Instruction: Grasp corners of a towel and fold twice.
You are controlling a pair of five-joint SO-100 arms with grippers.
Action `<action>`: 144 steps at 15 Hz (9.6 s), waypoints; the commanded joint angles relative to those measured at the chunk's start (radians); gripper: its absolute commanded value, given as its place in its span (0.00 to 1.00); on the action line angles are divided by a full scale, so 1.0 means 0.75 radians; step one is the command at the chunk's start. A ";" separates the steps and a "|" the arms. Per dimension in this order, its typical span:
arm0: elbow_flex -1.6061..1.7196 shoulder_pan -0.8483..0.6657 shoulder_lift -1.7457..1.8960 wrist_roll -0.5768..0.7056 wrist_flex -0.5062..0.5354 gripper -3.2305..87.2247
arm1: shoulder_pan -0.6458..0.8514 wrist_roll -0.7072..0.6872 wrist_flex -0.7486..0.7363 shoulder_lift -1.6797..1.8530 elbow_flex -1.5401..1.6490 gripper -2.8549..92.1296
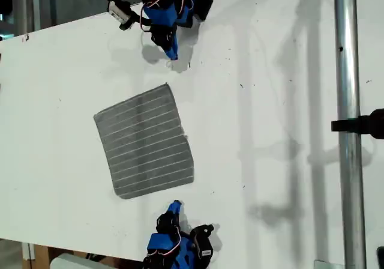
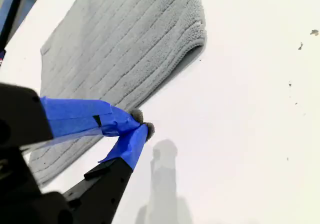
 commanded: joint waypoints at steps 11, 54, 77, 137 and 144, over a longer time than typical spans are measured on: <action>0.000 0.002 0.004 0.004 0.000 0.00 | 0.088 -1.197 -0.041 -1.612 -1.589 0.03; -2.113 0.088 -2.383 0.677 0.346 0.31 | 0.262 -1.683 -0.411 -2.831 -1.831 0.03; -2.262 0.119 -3.160 0.507 0.055 0.00 | 0.258 -1.663 -0.391 -2.780 -1.824 0.03; -1.385 -0.098 -1.458 0.432 0.344 0.11 | 0.530 -0.892 -0.002 -1.280 -0.918 0.29; -0.221 0.405 0.004 0.061 0.029 0.01 | -0.025 -0.160 -0.065 -0.513 -0.241 0.30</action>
